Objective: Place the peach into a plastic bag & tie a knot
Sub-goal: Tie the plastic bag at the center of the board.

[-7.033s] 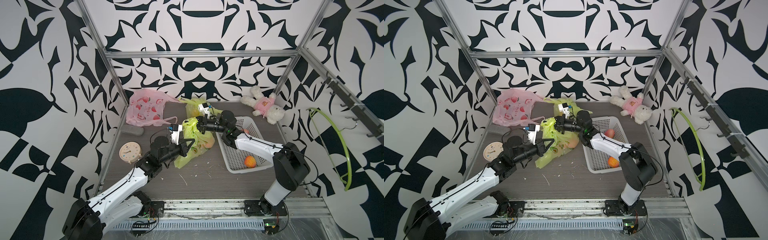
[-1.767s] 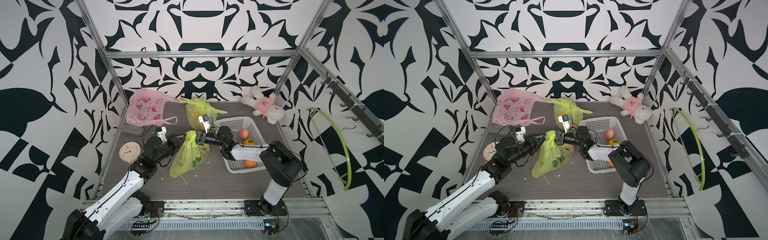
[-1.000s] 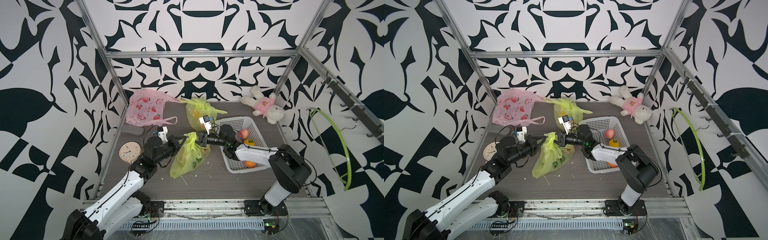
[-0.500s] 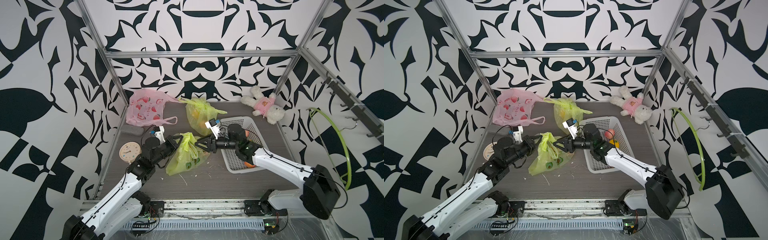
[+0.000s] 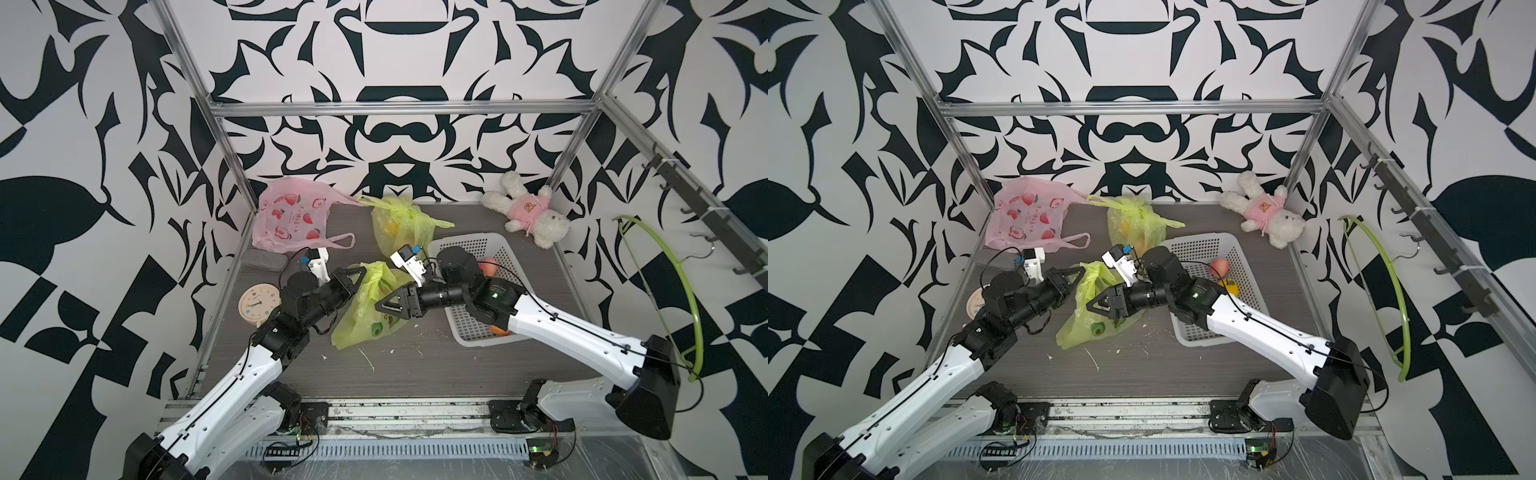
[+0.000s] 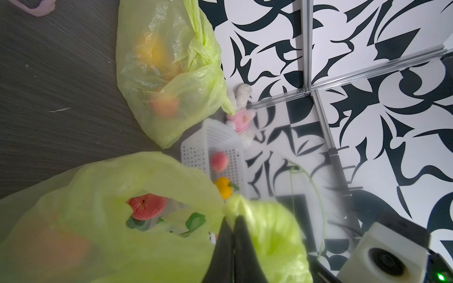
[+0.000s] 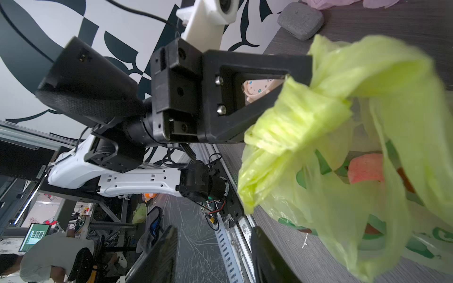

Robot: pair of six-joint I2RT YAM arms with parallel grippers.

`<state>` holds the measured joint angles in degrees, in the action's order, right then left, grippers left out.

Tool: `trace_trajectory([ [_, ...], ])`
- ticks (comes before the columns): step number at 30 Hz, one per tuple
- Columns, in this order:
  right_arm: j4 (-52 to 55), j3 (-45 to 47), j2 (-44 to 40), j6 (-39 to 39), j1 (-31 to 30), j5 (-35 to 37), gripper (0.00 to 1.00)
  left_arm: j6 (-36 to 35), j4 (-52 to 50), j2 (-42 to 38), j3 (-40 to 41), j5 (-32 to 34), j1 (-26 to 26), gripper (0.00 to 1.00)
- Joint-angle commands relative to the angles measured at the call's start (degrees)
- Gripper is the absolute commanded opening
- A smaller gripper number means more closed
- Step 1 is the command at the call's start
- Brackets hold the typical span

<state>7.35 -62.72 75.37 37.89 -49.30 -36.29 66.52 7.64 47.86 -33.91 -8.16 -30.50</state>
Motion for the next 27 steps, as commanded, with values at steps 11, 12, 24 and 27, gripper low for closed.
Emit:
trace_trajectory([
  [11,1.01,-6.38,5.58,1.45,0.31,2.42,0.52,-0.43,0.51,-0.31,-0.64,-1.77,0.09,0.0],
  [12,0.76,-6.69,5.94,1.57,0.3,2.22,0.5,-0.36,0.53,-0.22,-0.54,-1.78,0.09,0.0],
  [24,1.37,-5.59,4.87,1.15,0.22,1.66,0.0,-3.31,-3.74,-0.72,-2.73,0.1,0.3,0.0],
  [27,1.61,-0.35,0.67,1.09,0.21,4.32,0.0,-8.22,-11.53,-0.39,-8.34,-0.17,4.0,0.0],
])
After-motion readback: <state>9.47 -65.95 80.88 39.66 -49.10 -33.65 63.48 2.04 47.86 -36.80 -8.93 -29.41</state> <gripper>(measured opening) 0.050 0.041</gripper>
